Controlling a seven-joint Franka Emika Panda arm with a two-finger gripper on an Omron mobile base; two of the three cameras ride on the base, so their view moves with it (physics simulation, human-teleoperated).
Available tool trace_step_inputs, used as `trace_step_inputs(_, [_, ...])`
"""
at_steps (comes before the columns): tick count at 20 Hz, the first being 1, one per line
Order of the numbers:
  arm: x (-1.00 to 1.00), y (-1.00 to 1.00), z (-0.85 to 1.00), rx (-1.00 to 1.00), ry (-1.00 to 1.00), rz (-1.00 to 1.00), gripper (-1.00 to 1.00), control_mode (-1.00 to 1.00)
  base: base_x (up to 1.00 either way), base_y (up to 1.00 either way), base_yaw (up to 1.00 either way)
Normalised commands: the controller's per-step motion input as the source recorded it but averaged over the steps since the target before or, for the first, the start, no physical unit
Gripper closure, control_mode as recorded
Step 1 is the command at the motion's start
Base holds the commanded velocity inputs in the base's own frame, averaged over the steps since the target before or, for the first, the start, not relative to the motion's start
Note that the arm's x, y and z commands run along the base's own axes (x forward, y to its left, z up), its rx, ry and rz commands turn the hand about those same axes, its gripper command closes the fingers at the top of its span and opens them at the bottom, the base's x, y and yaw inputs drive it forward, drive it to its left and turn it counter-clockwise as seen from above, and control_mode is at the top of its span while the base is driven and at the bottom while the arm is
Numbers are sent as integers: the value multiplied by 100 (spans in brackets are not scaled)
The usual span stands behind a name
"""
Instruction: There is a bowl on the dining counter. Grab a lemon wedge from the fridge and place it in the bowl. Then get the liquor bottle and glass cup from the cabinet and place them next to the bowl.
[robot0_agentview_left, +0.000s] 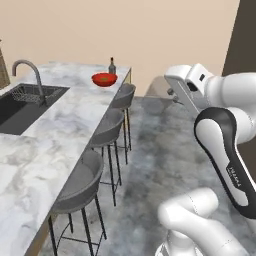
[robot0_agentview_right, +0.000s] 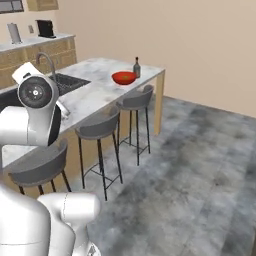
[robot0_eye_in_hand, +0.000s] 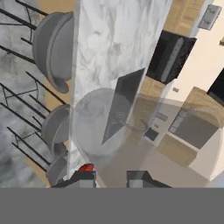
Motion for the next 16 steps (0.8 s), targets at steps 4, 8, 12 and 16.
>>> trace_step_inputs(4, [0, 0, 0, 0, 0, 0, 100, 100, 97, -56, 44])
trace_step_inputs(8, [0, 0, 0, 0, 0, 0, 100, 100, 96, -55, 45])
trace_step_inputs(12, [0, 0, 0, 0, 0, 0, 100, 100, 92, -54, 45])
trace_step_inputs(16, [0, 0, 0, 0, 0, 0, 100, 100, 89, -54, 46])
